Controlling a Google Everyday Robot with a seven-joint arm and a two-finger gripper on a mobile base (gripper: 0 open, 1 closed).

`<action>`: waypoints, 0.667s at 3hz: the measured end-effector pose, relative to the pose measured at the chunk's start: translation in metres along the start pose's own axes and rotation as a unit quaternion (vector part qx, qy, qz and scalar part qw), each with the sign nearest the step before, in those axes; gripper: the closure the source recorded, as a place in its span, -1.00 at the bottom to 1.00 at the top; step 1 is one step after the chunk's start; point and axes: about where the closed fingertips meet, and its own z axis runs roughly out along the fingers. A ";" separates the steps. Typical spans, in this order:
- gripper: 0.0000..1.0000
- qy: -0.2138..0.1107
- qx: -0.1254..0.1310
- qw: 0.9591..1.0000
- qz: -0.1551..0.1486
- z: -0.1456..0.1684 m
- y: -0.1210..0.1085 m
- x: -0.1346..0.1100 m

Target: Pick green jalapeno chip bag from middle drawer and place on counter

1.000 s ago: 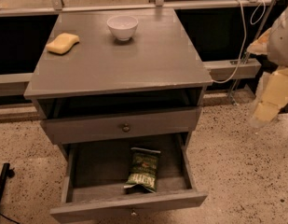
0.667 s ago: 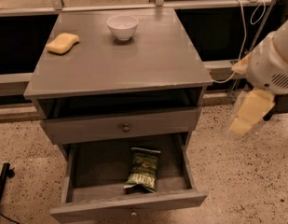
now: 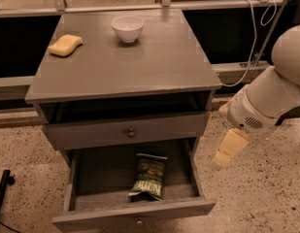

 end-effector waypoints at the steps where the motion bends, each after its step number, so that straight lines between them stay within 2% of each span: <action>1: -1.00 0.008 -0.012 1.000 0.023 0.018 -0.007 0.006; 2: -1.00 -0.004 -0.051 0.994 0.096 0.087 -0.011 0.028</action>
Offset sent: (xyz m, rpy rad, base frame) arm 0.0399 0.0020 -0.1918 0.1897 0.2248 -0.3123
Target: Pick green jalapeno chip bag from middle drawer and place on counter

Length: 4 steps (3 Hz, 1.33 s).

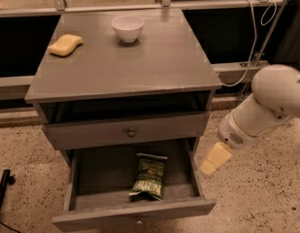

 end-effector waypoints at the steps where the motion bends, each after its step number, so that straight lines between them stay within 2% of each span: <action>1: -1.00 0.000 0.006 0.998 0.069 0.071 -0.023 0.012; 2: -1.00 0.013 0.006 0.990 0.143 0.121 -0.045 0.018; 3: -1.00 0.022 -0.031 0.986 0.161 0.157 -0.035 0.009; 4: -1.00 0.029 -0.034 0.986 0.160 0.161 -0.033 0.008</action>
Offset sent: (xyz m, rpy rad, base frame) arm 0.0641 0.0133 -0.1885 -0.0308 0.2299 -0.4827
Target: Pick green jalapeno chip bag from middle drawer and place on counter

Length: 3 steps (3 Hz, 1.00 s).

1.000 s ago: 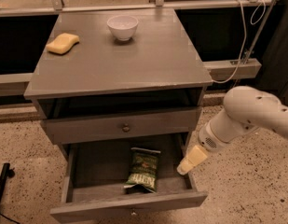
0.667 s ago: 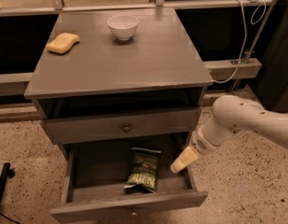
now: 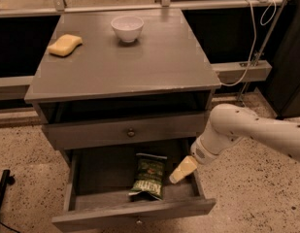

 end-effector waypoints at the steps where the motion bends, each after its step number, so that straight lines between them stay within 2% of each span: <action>1: -1.00 -0.020 -0.044 0.998 0.049 0.019 0.011 -0.006; 2: -1.00 -0.050 -0.075 0.985 0.147 0.042 0.024 -0.011; 3: -1.00 -0.077 -0.074 0.963 0.248 0.058 0.027 -0.016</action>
Offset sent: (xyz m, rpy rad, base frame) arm -0.0003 0.0578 -0.0506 0.2734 0.2161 -0.6037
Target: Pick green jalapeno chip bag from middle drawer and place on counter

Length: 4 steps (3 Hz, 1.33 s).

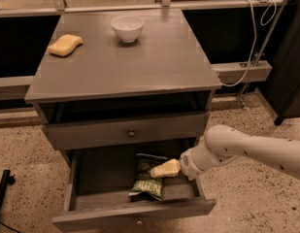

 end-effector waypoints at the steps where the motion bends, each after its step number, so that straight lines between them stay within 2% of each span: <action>1: -1.00 -0.014 0.003 1.000 0.025 0.002 -0.002 -0.006; 2: -1.00 -0.004 -0.032 0.999 0.011 0.021 0.009 -0.004; 3: -1.00 -0.012 -0.073 0.997 0.019 0.065 0.021 -0.001; 4: -1.00 -0.016 -0.065 0.996 0.051 0.091 0.011 -0.003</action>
Offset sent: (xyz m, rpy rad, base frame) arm -0.0022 0.0439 -0.0276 0.1513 0.0353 0.0427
